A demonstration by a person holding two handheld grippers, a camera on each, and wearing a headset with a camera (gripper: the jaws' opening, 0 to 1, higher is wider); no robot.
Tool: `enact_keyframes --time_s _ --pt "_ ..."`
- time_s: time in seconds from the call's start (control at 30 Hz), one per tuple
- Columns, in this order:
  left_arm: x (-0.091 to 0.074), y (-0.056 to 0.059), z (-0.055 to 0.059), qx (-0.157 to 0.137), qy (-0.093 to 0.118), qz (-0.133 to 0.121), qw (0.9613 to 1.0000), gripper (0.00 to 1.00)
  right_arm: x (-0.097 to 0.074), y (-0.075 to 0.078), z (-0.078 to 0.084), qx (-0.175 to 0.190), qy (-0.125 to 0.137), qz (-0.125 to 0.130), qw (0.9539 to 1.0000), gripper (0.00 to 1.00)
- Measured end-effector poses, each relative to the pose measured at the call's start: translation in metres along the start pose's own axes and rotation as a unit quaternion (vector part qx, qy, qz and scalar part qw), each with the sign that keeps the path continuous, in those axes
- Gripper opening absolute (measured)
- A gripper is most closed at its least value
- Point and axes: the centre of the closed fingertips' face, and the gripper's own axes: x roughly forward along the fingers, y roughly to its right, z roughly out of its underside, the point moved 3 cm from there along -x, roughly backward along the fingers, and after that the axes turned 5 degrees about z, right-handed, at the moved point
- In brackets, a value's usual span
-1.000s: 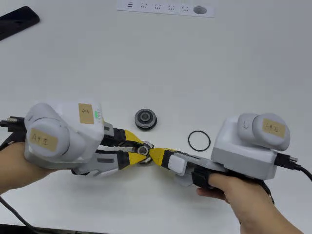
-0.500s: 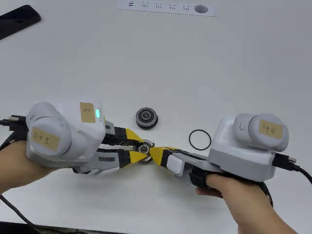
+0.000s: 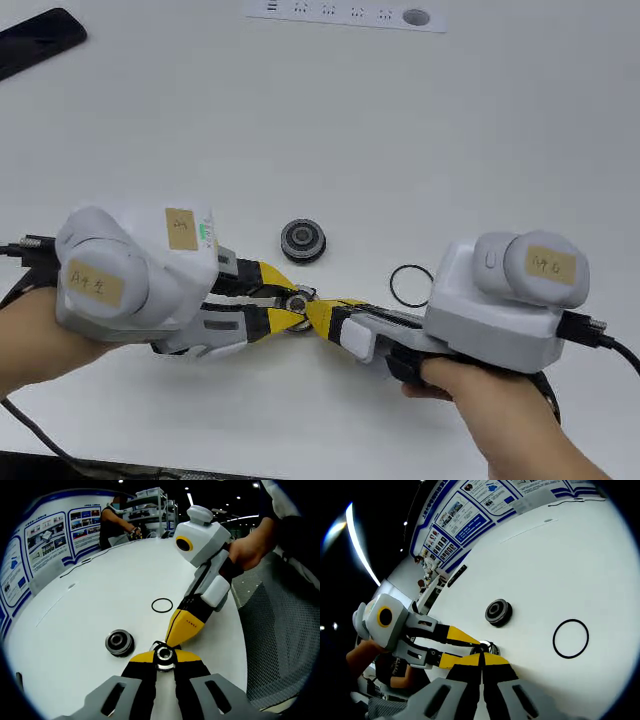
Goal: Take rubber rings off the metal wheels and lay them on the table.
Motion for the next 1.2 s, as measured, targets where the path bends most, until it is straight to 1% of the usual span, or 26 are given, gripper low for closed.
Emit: enact_keyframes --time_s 0.47,0.77,1.0,1.07,1.13,1.2 --pt "0.0 0.0 0.0 0.002 0.002 0.0 1.0 0.13 -0.002 -0.001 -0.001 -0.004 0.004 0.0 1.0 0.01" --pt "0.001 0.0 0.0 0.003 0.001 -0.001 1.0 0.13 -0.002 -0.004 -0.002 -0.004 0.004 -0.005 1.0 0.01" --pt "0.001 0.0 0.0 0.004 0.002 -0.002 1.0 0.13 -0.003 -0.006 -0.003 0.005 0.004 -0.011 0.9999 0.01" --pt "0.001 0.0 0.0 0.004 0.002 -0.002 1.0 0.13 -0.004 -0.011 -0.003 0.013 0.003 -0.021 0.9997 0.01" --pt "0.001 0.0 0.0 0.005 0.002 -0.001 1.0 0.13 -0.004 -0.013 -0.002 0.007 0.003 -0.019 0.9998 0.01" --pt "0.001 -0.001 0.0 0.004 0.002 -0.002 1.0 0.13 -0.004 -0.013 -0.002 0.013 0.002 -0.02 0.9997 0.01"
